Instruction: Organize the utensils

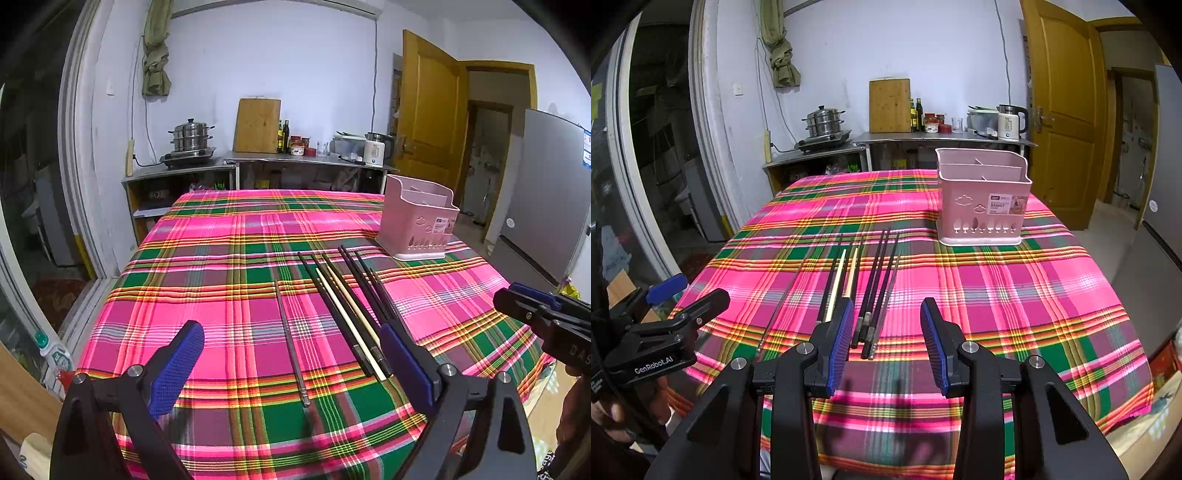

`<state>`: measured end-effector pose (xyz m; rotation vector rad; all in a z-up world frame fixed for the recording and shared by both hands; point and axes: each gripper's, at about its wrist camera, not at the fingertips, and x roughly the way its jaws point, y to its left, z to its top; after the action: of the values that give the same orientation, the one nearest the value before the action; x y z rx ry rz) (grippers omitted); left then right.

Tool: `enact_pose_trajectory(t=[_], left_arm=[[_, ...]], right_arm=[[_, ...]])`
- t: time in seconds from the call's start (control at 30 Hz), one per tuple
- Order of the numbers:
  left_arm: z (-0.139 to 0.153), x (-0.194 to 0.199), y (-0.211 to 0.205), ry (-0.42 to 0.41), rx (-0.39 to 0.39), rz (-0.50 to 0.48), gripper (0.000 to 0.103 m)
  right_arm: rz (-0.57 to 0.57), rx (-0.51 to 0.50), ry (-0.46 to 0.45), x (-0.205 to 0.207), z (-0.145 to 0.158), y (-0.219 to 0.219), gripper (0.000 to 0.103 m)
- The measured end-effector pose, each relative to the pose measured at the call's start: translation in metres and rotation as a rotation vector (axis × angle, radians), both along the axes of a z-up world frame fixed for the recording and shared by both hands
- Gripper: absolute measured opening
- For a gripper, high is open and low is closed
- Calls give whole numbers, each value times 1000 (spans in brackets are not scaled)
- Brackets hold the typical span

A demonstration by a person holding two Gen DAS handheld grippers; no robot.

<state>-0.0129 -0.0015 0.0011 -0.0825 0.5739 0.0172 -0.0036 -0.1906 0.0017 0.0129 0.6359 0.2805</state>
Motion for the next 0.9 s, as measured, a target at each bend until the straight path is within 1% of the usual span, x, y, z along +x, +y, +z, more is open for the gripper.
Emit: enact_pose_trajectory(t=[0.9], left_arm=[[2,-2,-2,-3,1,-1,97]], right_arm=[[0,-1,7,1,0,-1,39]])
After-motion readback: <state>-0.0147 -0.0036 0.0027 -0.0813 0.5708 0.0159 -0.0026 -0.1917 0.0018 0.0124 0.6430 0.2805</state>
